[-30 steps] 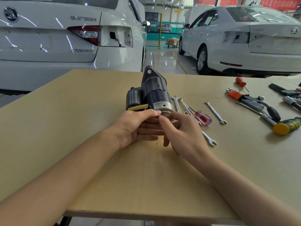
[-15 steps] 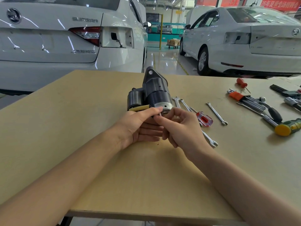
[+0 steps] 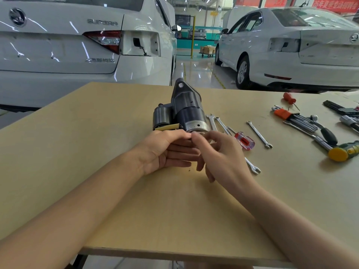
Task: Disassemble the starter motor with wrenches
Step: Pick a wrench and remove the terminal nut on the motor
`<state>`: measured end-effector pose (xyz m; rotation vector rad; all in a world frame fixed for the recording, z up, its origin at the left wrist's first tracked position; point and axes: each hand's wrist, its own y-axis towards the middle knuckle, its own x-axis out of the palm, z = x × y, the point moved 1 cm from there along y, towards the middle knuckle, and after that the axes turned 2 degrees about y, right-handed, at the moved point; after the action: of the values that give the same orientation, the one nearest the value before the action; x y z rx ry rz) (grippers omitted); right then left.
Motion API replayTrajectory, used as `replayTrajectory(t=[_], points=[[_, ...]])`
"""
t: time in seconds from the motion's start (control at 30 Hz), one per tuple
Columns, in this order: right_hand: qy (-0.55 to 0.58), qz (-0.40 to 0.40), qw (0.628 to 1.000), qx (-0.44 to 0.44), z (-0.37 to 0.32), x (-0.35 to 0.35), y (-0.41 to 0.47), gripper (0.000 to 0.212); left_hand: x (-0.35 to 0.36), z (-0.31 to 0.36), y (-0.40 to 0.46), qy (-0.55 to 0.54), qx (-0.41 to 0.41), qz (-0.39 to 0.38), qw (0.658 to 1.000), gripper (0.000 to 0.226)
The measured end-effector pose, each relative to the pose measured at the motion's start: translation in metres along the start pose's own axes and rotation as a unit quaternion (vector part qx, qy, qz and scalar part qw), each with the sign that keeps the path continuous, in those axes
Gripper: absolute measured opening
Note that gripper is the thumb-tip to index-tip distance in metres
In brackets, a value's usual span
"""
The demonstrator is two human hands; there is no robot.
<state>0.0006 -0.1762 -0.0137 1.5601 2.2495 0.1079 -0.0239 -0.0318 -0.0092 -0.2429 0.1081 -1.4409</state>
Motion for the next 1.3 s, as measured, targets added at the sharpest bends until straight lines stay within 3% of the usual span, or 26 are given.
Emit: replayTrajectory(t=[0.1,0.2,0.43,0.57,0.73,0.93,1.1,1.2,1.3], points=[[0.094,-0.088,0.987,0.099,-0.001,0.000,0.002,0.038,-0.001,0.001,-0.001,-0.003,-0.015,-0.007,1.000,0.025],[0.156,-0.113,0.972,0.135,-0.001,0.001,0.003,0.035,-0.001,0.003,-0.003,-0.008,-0.033,-0.009,0.999,0.035],[0.027,0.002,0.999,-0.024,-0.001,0.000,0.005,0.025,0.002,0.001,-0.002,0.019,0.009,0.009,1.000,0.042],[-0.076,0.069,0.989,-0.107,0.002,0.003,0.010,0.023,0.004,0.000,-0.002,0.018,0.020,0.023,0.999,0.030],[-0.170,0.076,0.967,-0.175,0.006,0.003,0.012,0.026,0.006,-0.001,-0.001,0.022,0.017,0.042,0.999,0.026],[-0.032,0.003,0.999,-0.038,0.003,-0.001,0.000,0.030,0.001,0.001,-0.001,0.011,0.003,0.001,1.000,0.019],[0.135,-0.099,0.978,0.124,-0.002,-0.002,0.004,0.037,0.000,0.002,-0.003,0.018,-0.014,-0.018,1.000,0.023],[0.175,-0.117,0.968,0.140,-0.001,-0.002,0.004,0.031,-0.001,0.003,-0.003,0.000,-0.022,-0.031,0.999,0.031],[0.139,-0.082,0.982,0.100,0.001,-0.003,0.005,0.030,-0.002,0.002,-0.002,0.011,-0.017,-0.032,0.999,0.036]])
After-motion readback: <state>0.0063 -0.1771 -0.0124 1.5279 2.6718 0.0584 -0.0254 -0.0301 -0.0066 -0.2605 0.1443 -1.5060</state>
